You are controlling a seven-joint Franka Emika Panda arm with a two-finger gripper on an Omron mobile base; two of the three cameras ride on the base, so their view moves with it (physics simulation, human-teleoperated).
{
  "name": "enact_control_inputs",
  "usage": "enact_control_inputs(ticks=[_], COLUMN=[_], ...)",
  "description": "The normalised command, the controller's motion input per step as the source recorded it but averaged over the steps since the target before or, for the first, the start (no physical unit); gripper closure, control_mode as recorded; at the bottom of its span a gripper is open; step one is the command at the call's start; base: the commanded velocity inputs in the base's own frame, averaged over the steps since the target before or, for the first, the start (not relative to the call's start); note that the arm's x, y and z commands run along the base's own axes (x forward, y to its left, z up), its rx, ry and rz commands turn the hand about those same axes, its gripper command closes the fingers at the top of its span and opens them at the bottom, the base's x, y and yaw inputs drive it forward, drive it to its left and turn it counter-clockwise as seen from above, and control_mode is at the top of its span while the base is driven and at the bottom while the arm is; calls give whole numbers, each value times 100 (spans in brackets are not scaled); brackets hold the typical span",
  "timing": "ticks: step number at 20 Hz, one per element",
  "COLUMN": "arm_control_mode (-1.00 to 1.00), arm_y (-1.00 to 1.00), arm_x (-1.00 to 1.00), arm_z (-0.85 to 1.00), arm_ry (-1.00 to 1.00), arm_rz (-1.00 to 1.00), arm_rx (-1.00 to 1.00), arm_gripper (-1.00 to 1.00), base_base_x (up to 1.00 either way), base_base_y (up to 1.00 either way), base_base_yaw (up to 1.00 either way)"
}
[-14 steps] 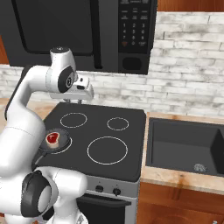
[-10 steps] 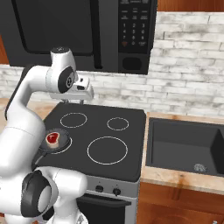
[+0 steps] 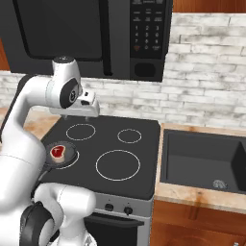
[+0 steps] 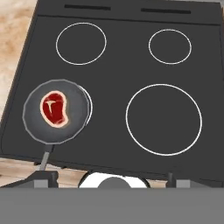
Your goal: Pick up the pan with the steak in it and place it on the dining table. Then place the steak on the plate.
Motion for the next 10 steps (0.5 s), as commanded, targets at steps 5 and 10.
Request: enact_control_inputs(ticks=[5,10], arm_control_mode=[-100,-100], arm_y=[13,30], arm_x=[-44,-29], arm_z=[-11,-18], arm_ry=[-1,0], arm_rz=[0,0], arm_rx=[6,5], arm_gripper=[-100,-100], base_base_x=[0,0], base_base_y=[0,0], base_base_yaw=[0,0])
